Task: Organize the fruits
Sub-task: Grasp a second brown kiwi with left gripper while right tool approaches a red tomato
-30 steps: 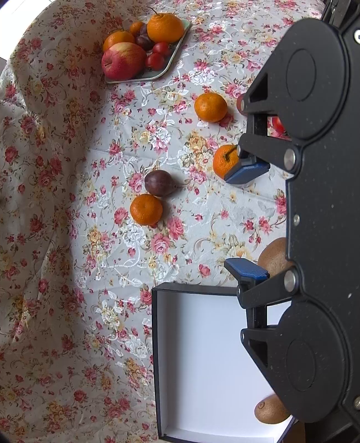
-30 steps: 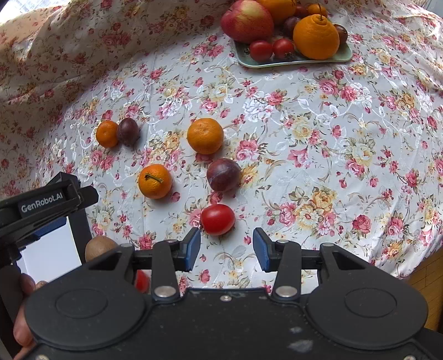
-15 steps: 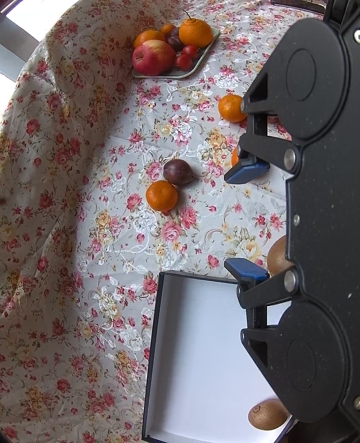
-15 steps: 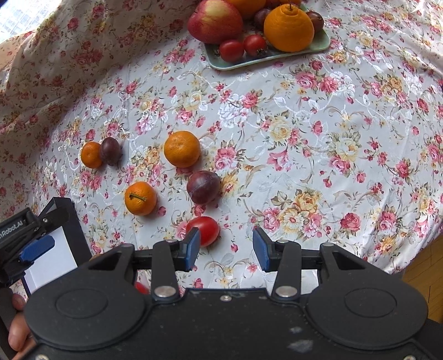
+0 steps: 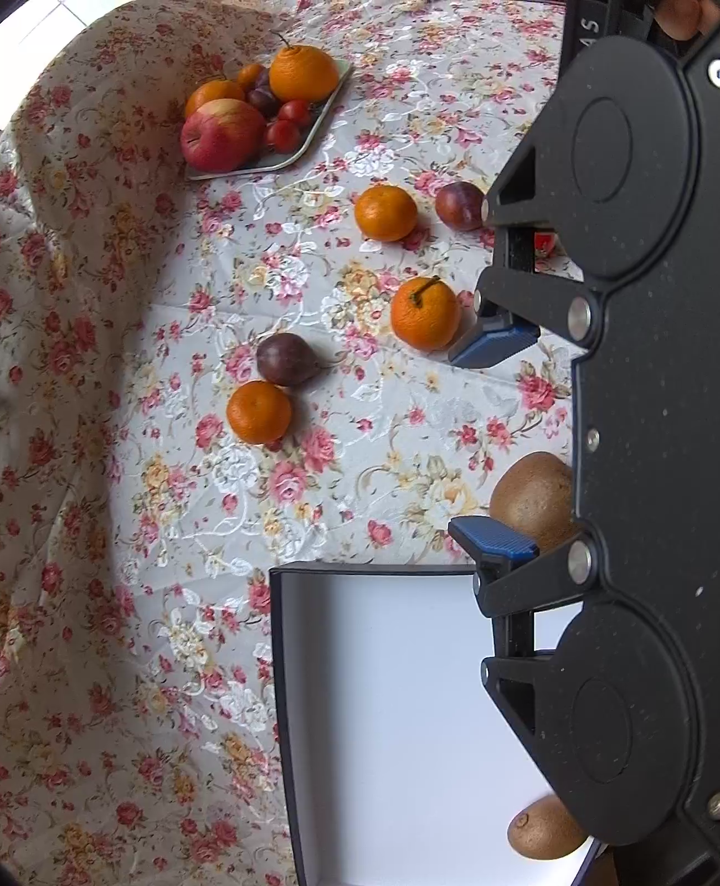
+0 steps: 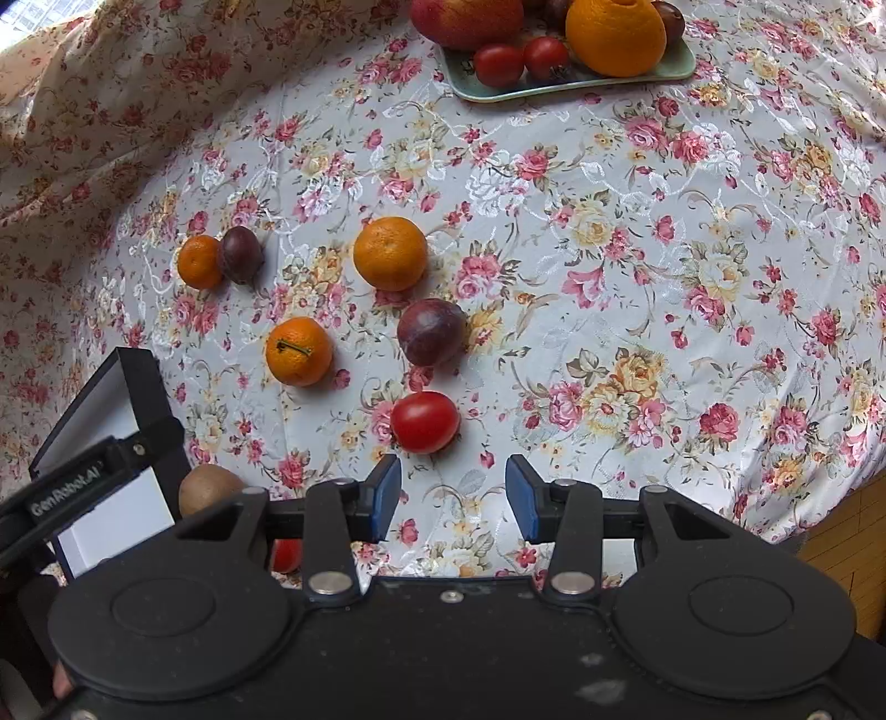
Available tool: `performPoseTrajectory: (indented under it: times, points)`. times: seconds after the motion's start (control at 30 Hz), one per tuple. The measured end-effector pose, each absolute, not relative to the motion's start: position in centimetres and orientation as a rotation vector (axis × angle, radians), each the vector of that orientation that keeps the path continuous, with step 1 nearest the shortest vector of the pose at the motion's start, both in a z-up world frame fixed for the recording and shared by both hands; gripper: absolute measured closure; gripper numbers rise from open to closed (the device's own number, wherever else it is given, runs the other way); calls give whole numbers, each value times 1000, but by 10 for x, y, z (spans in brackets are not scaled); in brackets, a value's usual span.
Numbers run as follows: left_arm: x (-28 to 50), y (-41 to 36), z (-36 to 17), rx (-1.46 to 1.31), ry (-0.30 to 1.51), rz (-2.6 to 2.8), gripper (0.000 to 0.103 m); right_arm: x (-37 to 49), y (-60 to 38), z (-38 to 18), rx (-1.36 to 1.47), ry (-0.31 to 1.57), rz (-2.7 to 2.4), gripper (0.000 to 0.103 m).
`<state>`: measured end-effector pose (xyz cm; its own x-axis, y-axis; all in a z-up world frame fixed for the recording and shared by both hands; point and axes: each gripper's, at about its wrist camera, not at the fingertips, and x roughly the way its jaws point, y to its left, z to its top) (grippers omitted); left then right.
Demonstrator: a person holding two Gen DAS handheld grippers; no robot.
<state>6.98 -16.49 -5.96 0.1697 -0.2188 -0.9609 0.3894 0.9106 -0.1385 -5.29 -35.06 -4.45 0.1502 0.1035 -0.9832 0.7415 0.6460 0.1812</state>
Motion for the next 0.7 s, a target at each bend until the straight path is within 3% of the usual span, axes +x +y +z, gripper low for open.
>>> performPoseTrajectory:
  times: [0.7]
  points:
    - [51,-166,-98,383,1347,-436,40,-40,-344,-41,826,1349,-509,57]
